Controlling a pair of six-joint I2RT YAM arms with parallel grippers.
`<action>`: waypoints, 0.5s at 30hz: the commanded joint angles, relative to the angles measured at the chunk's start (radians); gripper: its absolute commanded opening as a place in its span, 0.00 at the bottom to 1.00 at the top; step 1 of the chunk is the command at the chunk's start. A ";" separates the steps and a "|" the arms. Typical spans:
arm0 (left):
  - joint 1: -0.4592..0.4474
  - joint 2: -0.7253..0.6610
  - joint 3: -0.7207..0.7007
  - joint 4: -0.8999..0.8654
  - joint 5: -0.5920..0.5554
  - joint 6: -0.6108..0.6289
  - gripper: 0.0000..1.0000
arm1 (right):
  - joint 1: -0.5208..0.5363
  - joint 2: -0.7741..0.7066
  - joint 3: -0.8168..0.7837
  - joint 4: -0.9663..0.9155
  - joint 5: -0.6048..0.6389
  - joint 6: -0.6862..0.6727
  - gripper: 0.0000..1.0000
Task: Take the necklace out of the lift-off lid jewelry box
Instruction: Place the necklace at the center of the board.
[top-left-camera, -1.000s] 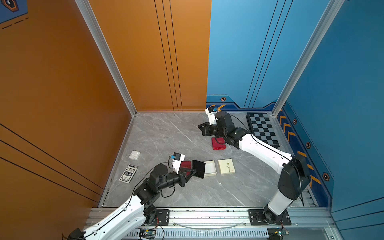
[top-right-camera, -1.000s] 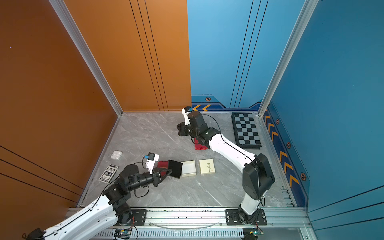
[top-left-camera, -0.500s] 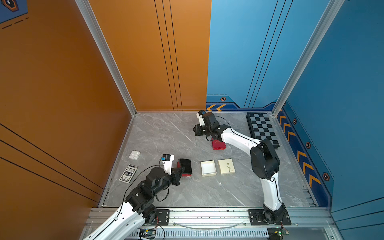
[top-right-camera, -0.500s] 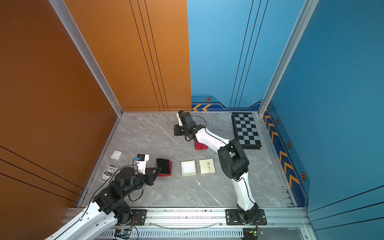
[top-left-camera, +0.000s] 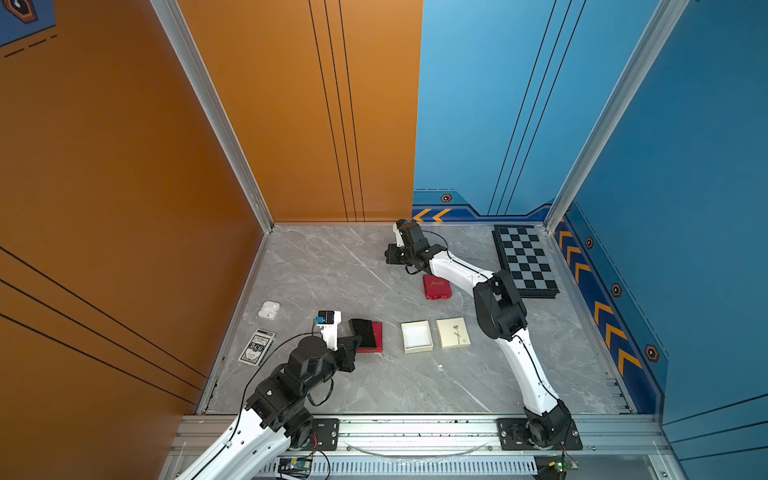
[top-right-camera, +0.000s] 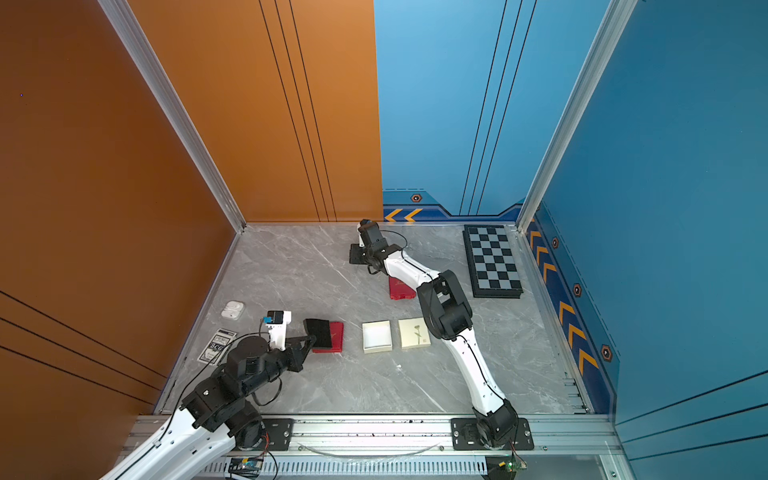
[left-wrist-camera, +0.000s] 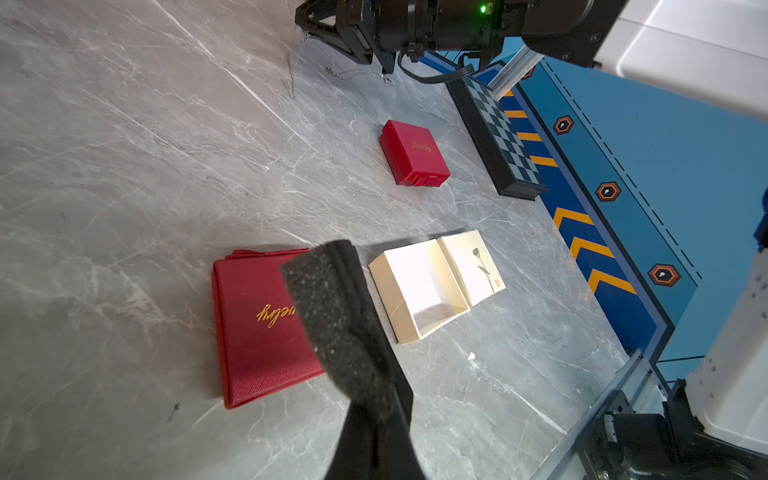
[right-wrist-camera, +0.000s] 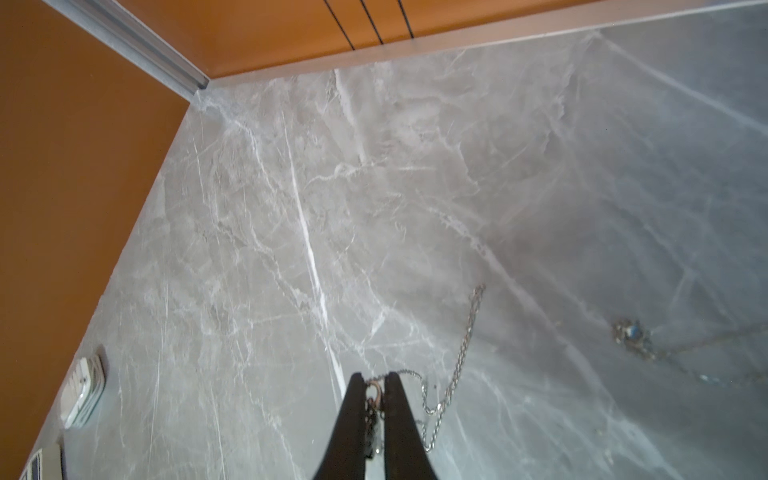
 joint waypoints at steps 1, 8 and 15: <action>0.009 0.003 0.027 0.013 0.006 -0.002 0.00 | -0.018 0.075 0.104 -0.010 0.032 0.064 0.04; 0.013 0.020 0.018 0.053 0.024 -0.002 0.00 | -0.036 0.215 0.301 -0.014 0.048 0.143 0.07; 0.016 0.063 0.011 0.137 0.059 -0.011 0.00 | -0.053 0.238 0.322 0.005 0.055 0.177 0.25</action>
